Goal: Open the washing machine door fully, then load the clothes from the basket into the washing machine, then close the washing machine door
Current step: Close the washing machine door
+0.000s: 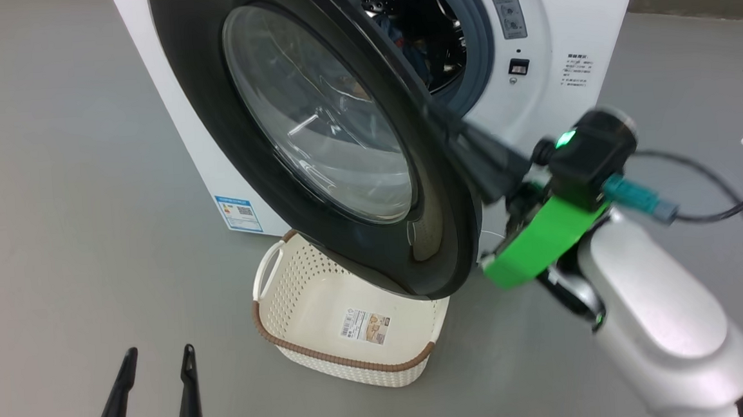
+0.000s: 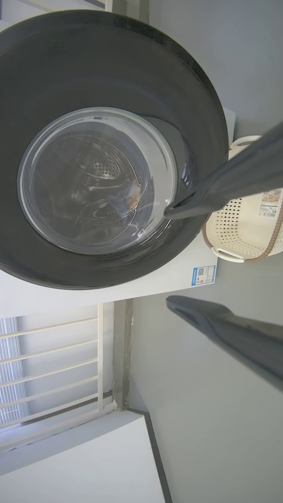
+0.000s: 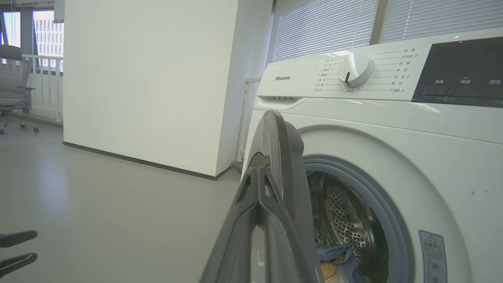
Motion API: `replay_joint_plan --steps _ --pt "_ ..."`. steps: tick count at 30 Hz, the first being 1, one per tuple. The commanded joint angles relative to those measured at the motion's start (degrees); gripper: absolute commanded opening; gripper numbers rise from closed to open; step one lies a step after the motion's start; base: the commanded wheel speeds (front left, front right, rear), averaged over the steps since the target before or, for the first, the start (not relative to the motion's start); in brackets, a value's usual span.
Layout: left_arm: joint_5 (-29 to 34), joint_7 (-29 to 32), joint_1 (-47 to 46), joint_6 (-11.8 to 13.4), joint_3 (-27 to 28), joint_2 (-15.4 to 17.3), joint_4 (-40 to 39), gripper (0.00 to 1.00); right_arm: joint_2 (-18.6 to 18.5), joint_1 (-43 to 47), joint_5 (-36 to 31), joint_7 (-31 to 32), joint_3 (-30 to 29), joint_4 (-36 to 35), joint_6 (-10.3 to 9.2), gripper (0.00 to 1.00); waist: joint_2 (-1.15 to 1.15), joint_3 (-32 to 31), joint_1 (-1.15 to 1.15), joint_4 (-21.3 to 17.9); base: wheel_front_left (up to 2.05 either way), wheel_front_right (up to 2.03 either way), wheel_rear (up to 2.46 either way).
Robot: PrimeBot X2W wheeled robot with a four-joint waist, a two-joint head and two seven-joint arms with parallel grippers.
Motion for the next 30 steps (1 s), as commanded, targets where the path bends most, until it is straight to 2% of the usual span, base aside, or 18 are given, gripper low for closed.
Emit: replay_joint_plan --steps 1,12,21,30 --pt "0.02 -0.54 -1.77 0.27 1.8 0.88 -0.94 1.0 0.37 1.97 0.92 0.68 1.55 -1.09 0.09 0.0 0.0 -0.03 0.0 0.11 0.0 0.0 0.0" --pt "-0.06 -0.81 -2.16 0.72 1.8 0.78 -1.3 1.0 -0.47 4.73 4.27 2.09 8.09 2.42 0.09 0.0 0.0 1.34 0.0 -0.06 0.0 0.0 0.0" --pt "0.0 -1.04 -2.69 0.74 1.5 0.32 -0.96 1.0 -1.59 2.5 6.28 0.62 8.01 8.06 0.09 0.0 0.0 2.07 0.0 -0.01 0.0 0.0 0.0" --pt "0.23 -1.18 -3.03 0.76 1.47 0.08 -1.03 1.0 -1.91 0.8 7.0 -0.37 7.71 10.81 0.09 0.0 0.0 2.72 0.0 -0.02 0.0 0.0 0.0"
